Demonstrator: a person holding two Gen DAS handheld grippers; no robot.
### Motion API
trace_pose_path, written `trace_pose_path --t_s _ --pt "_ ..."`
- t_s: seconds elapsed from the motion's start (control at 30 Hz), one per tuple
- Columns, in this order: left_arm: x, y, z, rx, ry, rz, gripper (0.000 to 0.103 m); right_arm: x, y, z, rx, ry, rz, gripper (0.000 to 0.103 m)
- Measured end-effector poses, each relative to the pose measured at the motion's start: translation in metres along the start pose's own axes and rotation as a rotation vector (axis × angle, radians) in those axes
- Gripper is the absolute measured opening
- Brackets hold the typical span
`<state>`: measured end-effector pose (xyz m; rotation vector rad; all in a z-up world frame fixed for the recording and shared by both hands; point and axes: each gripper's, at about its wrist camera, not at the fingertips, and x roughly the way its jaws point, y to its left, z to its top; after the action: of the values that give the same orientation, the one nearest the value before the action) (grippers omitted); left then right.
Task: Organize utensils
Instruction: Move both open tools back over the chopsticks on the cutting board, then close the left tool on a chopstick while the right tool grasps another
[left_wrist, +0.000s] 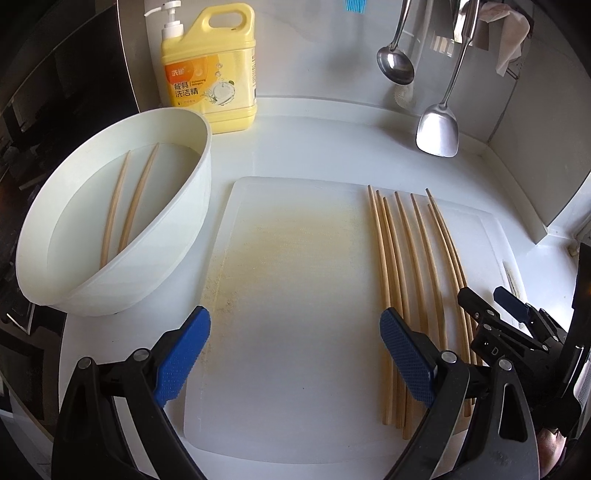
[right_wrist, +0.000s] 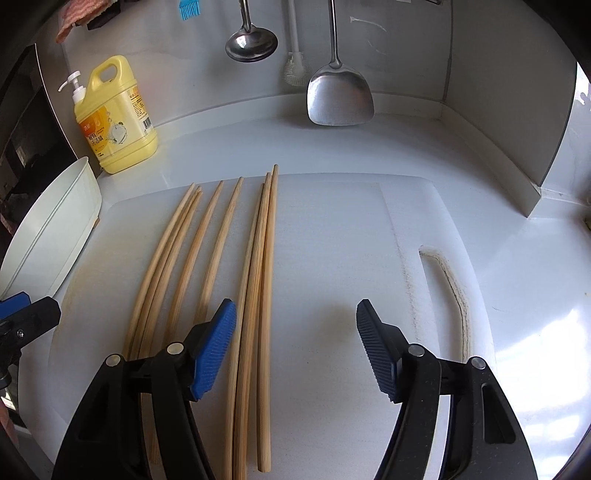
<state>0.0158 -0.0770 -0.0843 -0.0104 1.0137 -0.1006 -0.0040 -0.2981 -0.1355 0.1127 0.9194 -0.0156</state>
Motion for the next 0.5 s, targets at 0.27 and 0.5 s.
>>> trace_pose_path --t_s 0.27,0.5 --pt "0.011 -0.016 0.000 0.020 -0.004 -0.001 0.091 -0.003 -0.021 0.000 0.025 -0.005 -0.019 0.065" --pt "0.020 -0.025 -0.002 0.030 -0.012 -0.002 0.091 -0.006 -0.032 0.000 0.033 -0.010 -0.041 0.065"
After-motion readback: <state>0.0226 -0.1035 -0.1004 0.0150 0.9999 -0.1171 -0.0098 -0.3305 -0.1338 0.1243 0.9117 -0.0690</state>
